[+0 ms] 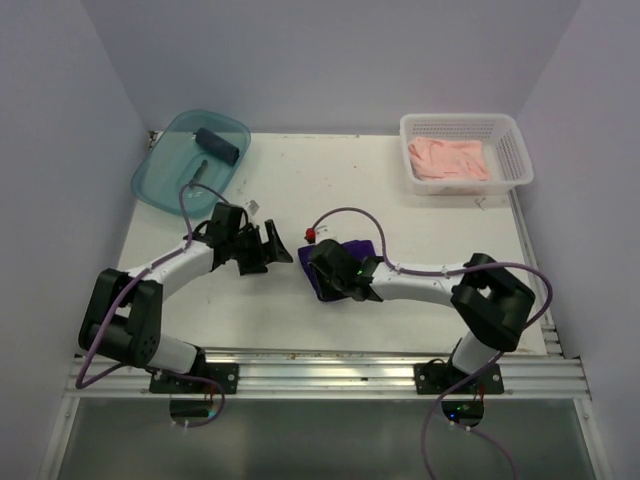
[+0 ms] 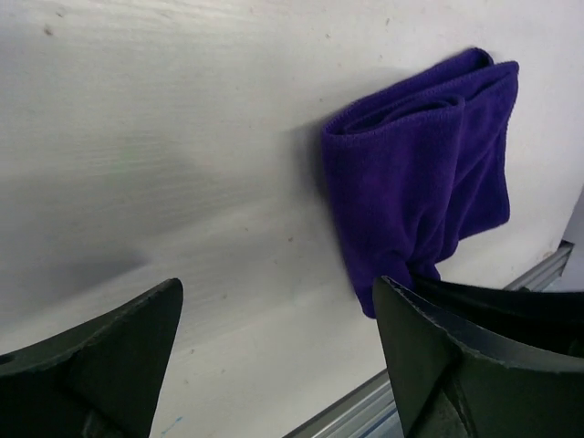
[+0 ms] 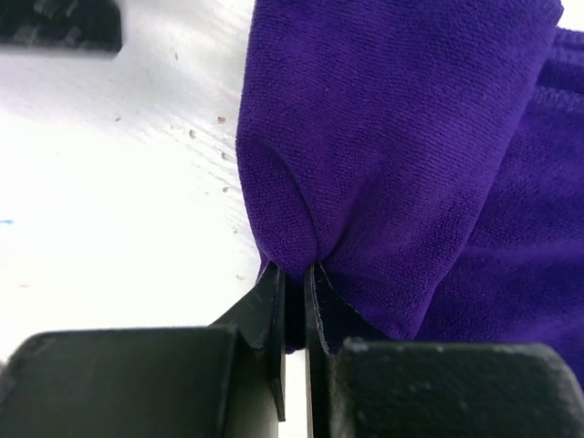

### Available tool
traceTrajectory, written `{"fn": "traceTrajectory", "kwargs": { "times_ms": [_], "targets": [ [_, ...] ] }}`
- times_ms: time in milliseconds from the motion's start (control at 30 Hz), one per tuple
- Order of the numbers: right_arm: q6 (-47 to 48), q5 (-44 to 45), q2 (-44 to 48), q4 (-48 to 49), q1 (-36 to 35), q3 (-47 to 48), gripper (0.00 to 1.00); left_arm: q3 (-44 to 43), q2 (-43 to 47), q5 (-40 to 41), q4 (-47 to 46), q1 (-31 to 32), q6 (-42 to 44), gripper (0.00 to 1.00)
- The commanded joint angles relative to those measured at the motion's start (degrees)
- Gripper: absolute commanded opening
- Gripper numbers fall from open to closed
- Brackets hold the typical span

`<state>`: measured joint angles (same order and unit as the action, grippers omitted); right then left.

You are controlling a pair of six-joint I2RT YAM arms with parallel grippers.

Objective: Roll the towels
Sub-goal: Roll the towel

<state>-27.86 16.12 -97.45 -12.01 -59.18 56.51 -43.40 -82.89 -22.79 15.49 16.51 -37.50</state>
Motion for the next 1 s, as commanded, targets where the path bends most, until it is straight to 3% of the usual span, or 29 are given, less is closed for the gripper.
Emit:
{"fn": "traceTrajectory", "kwargs": {
  "times_ms": [0, 300, 567, 700, 800, 833, 900, 967],
  "targets": [
    [-1.85, -12.59, 5.50, 13.30, 2.75, -5.44, 0.00, 2.43, 2.21, -6.56, -7.04, 0.71, -1.26, 0.90],
    [-2.82, -21.30, 9.82, 18.51, 4.77, -10.72, 0.00, 5.43, -1.39, -8.24, -19.43, 7.39, -6.80, 0.92],
    [-2.73, -21.66, 11.58, 18.78, 5.12, -14.06, 0.00, 4.81, -4.56, -8.68, -21.64, 7.66, -7.59, 0.82],
    [-2.55, -21.39, 11.23, 18.52, 5.04, -14.68, 0.00, 4.46, -6.22, -8.33, -22.43, 8.01, -7.86, 0.67],
    [-1.68, -20.52, 11.32, 17.46, 5.04, -14.15, 0.00, 4.20, -7.90, -7.45, -22.34, 8.45, -8.12, 0.48],
    [-1.41, -19.90, 11.32, 15.72, 5.04, -13.63, 0.00, 4.20, -8.33, -7.45, -22.34, 8.54, -8.29, 0.35],
    [-0.18, -17.10, 11.32, 12.82, 4.95, -11.34, 0.00, 4.28, -8.25, -6.75, -22.08, 8.80, -8.91, 0.19],
    [0.96, -14.12, 11.75, 8.60, 3.99, -9.15, 0.08, 4.29, -7.55, -5.96, -20.77, 8.98, -9.52, 0.09]
  ]
}}
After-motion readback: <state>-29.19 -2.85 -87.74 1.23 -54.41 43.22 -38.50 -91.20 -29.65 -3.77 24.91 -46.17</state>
